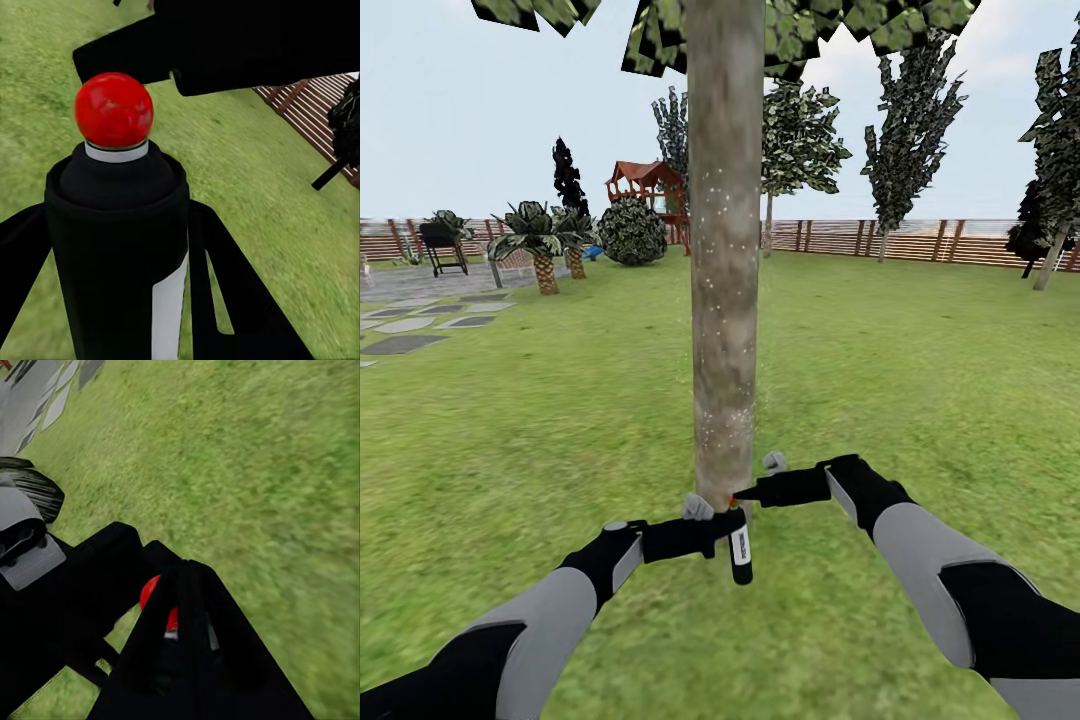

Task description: In the garden, pick up the pesticide atomizer on the floor and spray pesticide onto both trees until each tree trunk is fully covered.

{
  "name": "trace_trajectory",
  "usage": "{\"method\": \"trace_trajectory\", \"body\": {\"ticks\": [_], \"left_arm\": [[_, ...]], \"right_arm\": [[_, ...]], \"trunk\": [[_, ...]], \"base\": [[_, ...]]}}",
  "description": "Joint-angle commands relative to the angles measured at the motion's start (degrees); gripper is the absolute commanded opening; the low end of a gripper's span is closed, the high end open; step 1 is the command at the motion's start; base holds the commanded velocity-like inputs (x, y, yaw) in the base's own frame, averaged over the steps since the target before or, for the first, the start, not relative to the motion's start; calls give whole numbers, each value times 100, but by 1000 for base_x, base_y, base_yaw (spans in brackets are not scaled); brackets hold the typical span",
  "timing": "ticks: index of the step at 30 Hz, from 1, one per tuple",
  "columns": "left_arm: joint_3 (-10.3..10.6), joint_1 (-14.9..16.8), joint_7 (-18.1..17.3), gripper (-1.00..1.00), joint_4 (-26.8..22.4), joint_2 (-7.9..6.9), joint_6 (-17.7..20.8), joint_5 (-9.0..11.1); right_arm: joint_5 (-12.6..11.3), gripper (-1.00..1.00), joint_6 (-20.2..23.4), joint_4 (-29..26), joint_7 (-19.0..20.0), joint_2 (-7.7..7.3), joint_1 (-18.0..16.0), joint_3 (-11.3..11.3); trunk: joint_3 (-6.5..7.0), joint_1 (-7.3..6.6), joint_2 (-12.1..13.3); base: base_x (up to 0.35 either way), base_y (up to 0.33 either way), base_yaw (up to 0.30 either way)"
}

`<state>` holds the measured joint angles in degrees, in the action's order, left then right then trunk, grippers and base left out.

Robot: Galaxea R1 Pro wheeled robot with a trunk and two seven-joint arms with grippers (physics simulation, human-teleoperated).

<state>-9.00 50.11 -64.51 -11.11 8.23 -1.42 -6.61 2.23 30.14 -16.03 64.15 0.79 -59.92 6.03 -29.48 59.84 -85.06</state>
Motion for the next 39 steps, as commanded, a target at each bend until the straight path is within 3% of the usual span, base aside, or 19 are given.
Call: {"method": "trace_trajectory", "body": {"ticks": [1,8,11,12,13,15,16,17,21,23,24,26,28,29,30,33,35,37,39], "left_arm": [[-96,5,-22,-100,-3,4,-16,-60],[-207,6,-26,-100,-1,0,-16,-64],[-225,5,-26,-100,2,-4,-16,-65],[-228,3,-26,-100,3,-4,-16,-66],[-231,5,-27,-100,3,-5,-16,-67],[-233,5,-28,-100,2,-5,-19,-68],[-234,5,-27,-100,2,-5,-21,-68],[-234,6,-24,-100,3,-5,-24,-68],[-234,4,-17,-100,3,-20,-32,-74],[-234,4,1,-100,3,-34,-36,-81],[-234,3,168,-100,3,-73,-41,-84],[-234,4,820,-100,8,-153,-49,-85],[-234,5,1854,-100,34,-200,-58,-86],[-234,1,3222,-100,96,-220,-112,-87],[-236,0,4354,-100,362,-223,-369,-79],[-241,-22,6172,-100,762,-214,-1035,-68],[-242,-162,7507,-100,874,-200,-1281,99],[-239,-222,8120,-100,921,-191,-1388,233],[-236,-247,8258,-100,939,-116,-1434,287]], "right_arm": [[23,-100,38,-7,19,0,-3,-5],[26,-100,36,-7,-5,0,-3,-5],[24,-100,31,-31,-539,-67,-7,-17],[15,-100,29,-62,-892,-194,-12,-29],[0,-100,30,-339,-1610,-525,-21,-51],[-7,-100,34,-690,-2262,-916,-26,-295],[-7,100,35,-785,-2518,-1098,-27,-526],[-6,100,32,-846,-2734,-1269,-28,-762],[2,100,15,-931,-3609,-1786,-27,-1182],[12,100,-152,-908,-4301,-1930,-16,-1245],[17,100,-458,-685,-5051,-1979,107,-1265],[22,100,-995,-100,-5948,-2009,294,-1268],[23,100,-1891,813,-6461,-2017,484,-1270],[23,100,-2725,1473,-6678,-2001,712,-1271],[16,100,-3045,1687,-6751,-1974,1011,-1271],[7,100,-3269,1838,-6801,-1844,1283,-1276],[1,100,-3331,1881,-6811,-1782,1441,-1278],[-1,100,-3357,1899,-6811,-1687,1514,-1279],[-2,100,-3372,1906,-6811,-1602,1546,-1275]], "trunk": [[-6,0,-3],[-6,0,-3],[-6,0,-3],[-6,0,-3],[-6,0,-3],[-6,0,-3],[-6,0,-3],[-6,0,-3],[-6,0,-3],[-6,0,-3],[-6,0,-3],[-6,0,-3],[-6,0,-3],[-6,0,-3],[-6,0,-3],[-6,0,-3],[-6,0,-3],[-6,0,-3],[-6,0,-3]], "base": [[0,0,0],[0,0,0],[0,0,0],[0,0,0],[0,0,0],[0,0,0],[0,0,0],[0,0,0],[0,0,0],[0,0,0],[0,0,0],[0,0,0],[0,0,0],[0,0,0],[0,0,0],[0,0,0],[0,0,0],[0,0,0],[0,0,0]]}}
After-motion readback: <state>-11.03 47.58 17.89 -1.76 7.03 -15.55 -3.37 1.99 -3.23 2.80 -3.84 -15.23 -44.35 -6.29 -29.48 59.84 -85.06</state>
